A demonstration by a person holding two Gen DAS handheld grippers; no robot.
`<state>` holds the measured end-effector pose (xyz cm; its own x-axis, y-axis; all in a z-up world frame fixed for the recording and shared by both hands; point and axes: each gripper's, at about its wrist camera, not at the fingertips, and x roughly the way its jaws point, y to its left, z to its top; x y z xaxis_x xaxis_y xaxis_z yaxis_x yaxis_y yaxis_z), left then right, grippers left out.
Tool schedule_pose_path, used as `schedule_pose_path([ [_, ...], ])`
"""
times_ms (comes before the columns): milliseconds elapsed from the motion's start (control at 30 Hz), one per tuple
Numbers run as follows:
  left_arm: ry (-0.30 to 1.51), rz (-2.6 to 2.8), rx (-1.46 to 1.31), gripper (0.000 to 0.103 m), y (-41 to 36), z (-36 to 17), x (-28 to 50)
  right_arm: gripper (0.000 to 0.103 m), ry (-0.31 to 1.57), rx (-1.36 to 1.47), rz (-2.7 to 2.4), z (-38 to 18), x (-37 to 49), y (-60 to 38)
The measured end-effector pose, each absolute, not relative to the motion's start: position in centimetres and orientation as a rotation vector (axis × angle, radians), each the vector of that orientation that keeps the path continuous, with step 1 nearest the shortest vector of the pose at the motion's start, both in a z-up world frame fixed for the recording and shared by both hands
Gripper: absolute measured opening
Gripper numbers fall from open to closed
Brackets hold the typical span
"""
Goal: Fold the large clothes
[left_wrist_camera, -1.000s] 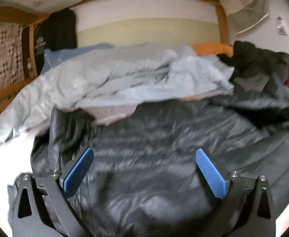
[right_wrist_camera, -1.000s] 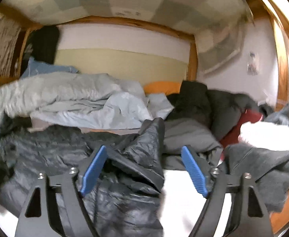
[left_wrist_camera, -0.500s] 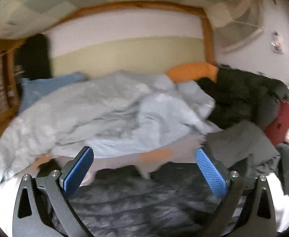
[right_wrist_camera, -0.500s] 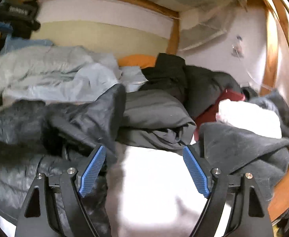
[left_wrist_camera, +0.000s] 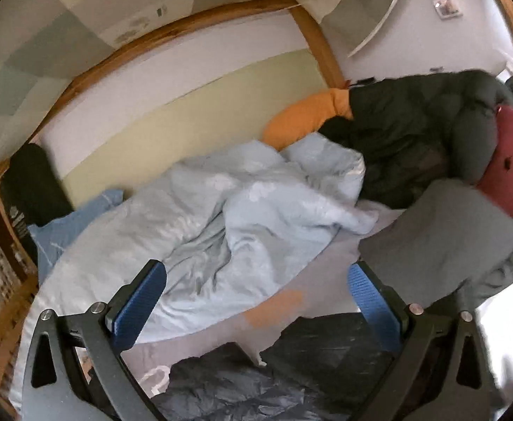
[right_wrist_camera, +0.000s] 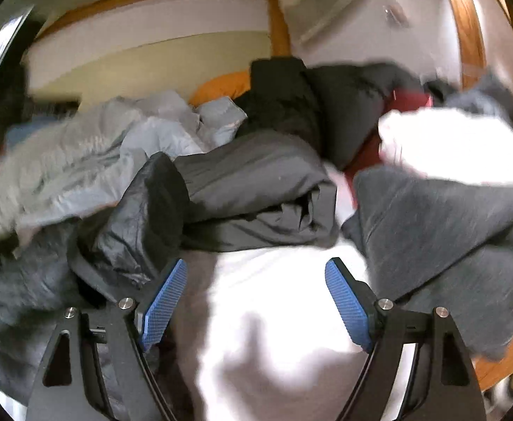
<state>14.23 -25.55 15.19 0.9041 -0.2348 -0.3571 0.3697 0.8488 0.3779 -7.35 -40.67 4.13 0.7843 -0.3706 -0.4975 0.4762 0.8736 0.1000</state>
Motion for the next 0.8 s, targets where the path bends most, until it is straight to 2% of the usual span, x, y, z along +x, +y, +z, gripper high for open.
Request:
schedule_pose_path([
  [100,0.401,-0.357,0.402,0.103,-25.2,12.5,16.7,0.083,0.537,0.214,-0.547,2.2,-5.2,-40.7],
  [300,0.587,-0.462,0.396,0.103,-26.4,8.8,20.0,0.083,0.402,0.152,-0.545,3.1,-6.1,-39.3],
  [600,0.894,-0.478,0.406,0.103,-25.5,0.4,22.7,0.083,0.499,0.203,-0.489,1.3,-4.2,-40.3],
  [633,0.901,-0.472,0.412,0.1,-25.5,-0.6,22.7,0.083,0.502,0.205,-0.493,1.2,-4.1,-40.3],
  [667,0.898,-0.473,0.412,0.096,-25.5,-1.3,22.8,0.083,0.503,0.198,-0.5,1.1,-3.9,-40.2],
  [700,0.893,-0.482,0.408,0.078,-25.4,-1.7,22.6,0.083,0.502,0.185,-0.503,1.2,-3.7,-40.0],
  [733,0.881,-0.492,0.406,0.05,-25.4,-1.6,22.2,0.083,0.498,0.171,-0.5,1.2,-3.6,-39.7],
  [767,0.857,-0.502,0.409,0.038,-25.4,-1.4,21.9,0.083,0.489,0.149,-0.496,1.2,-3.5,-39.3],
  [800,0.82,-0.495,0.417,0.019,-25.3,-0.5,21.4,0.083,0.478,0.119,-0.499,1.2,-3.5,-38.9],
])
